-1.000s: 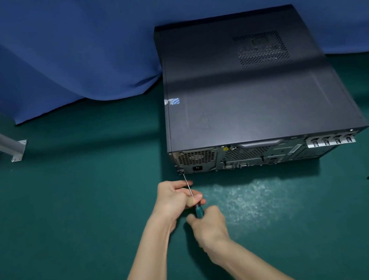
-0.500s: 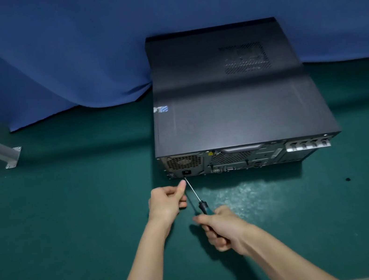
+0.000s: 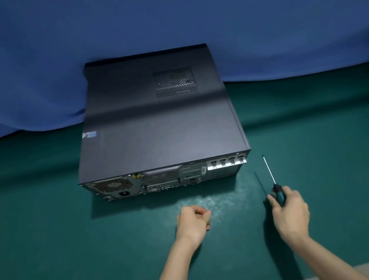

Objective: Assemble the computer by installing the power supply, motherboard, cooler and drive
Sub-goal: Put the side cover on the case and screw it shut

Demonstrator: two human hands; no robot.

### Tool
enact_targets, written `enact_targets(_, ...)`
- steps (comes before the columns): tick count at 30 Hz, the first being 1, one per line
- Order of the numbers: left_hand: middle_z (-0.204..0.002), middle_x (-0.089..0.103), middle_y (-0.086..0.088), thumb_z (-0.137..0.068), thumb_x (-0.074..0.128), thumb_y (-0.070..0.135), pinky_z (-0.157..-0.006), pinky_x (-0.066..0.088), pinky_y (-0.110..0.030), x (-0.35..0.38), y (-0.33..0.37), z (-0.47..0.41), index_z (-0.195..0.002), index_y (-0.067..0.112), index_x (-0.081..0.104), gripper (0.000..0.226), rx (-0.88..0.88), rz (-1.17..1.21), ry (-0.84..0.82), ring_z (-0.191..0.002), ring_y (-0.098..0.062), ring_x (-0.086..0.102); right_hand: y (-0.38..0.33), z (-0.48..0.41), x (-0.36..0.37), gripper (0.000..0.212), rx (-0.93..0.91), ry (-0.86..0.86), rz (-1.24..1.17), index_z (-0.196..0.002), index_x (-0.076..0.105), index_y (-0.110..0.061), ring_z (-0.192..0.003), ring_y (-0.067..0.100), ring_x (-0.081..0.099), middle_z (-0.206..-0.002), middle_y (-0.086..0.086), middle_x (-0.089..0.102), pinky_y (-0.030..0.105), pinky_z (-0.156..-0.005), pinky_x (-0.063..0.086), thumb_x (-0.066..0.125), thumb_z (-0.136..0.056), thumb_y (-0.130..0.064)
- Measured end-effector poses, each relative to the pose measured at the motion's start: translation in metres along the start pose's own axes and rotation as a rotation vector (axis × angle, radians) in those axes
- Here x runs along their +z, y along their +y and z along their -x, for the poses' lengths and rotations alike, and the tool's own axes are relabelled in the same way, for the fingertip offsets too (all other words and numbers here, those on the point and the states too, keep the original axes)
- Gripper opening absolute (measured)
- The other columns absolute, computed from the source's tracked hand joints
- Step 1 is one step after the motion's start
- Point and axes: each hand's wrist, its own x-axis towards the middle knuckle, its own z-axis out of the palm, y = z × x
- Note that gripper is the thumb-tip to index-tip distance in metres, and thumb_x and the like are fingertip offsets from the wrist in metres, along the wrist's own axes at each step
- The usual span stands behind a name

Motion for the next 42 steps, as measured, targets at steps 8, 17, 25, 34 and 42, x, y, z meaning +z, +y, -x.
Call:
enact_targets(8, -0.072, 0.071, 0.002, -0.091, 0.062, 0.024, -0.084, 0.054, -0.036, 0.021, 0.006, -0.002, -0.082, 0.018, 0.067, 0.012, -0.053, -0.073, 0.107, -0.078, -0.02, 0.067, 0.011, -0.051, 0.0, 0.024, 0.027, -0.108, 0.029, -0.109, 0.061, -0.003, -0.1, 0.039, 0.059, -0.108, 0.02, 0.062, 0.039, -0.08, 0.045, 0.068, -0.087, -0.011)
enact_targets(17, -0.073, 0.069, -0.004, -0.092, 0.062, 0.016, -0.075, 0.055, -0.028, 0.022, 0.011, 0.004, -0.086, 0.009, 0.068, 0.011, -0.063, -0.017, 0.135, -0.068, -0.018, 0.063, -0.005, -0.038, -0.01, 0.009, 0.031, -0.152, -0.301, -0.083, 0.059, -0.008, -0.062, 0.031, 0.065, -0.068, 0.009, 0.063, 0.038, -0.065, 0.053, 0.067, -0.087, -0.006)
enact_targets(25, -0.072, 0.072, -0.008, -0.084, 0.067, 0.0, -0.063, 0.052, -0.022, 0.005, 0.059, 0.047, -0.089, 0.004, 0.071, 0.007, 0.273, 0.577, 0.0, -0.061, -0.016, 0.064, -0.084, 0.028, -0.036, 0.01, -0.015, -0.537, -0.917, -0.077, 0.06, 0.005, -0.044, 0.016, 0.053, -0.056, 0.008, 0.06, 0.025, -0.045, 0.048, 0.065, -0.082, 0.011)
enact_targets(34, -0.081, 0.07, -0.011, -0.079, 0.07, -0.005, -0.066, 0.052, -0.022, -0.053, 0.061, 0.076, -0.084, 0.007, 0.075, 0.014, 0.438, 0.612, 0.227, -0.064, -0.017, 0.065, -0.142, 0.062, -0.04, 0.011, -0.157, -0.705, -0.944, -0.08, 0.061, 0.004, -0.044, 0.018, 0.055, -0.058, 0.008, 0.061, 0.027, -0.047, 0.05, 0.065, -0.08, 0.015)
enact_targets(42, -0.085, 0.068, -0.013, -0.081, 0.07, -0.002, -0.063, 0.05, -0.016, -0.095, 0.03, 0.083, -0.08, 0.006, 0.074, 0.01, 0.347, 0.707, 0.286, -0.066, -0.013, 0.067, -0.165, 0.101, -0.006, 0.006, -0.175, -0.806, -0.908, -0.08, 0.061, 0.005, -0.049, 0.017, 0.058, -0.058, 0.01, 0.064, 0.026, -0.054, 0.054, 0.063, -0.085, 0.008)
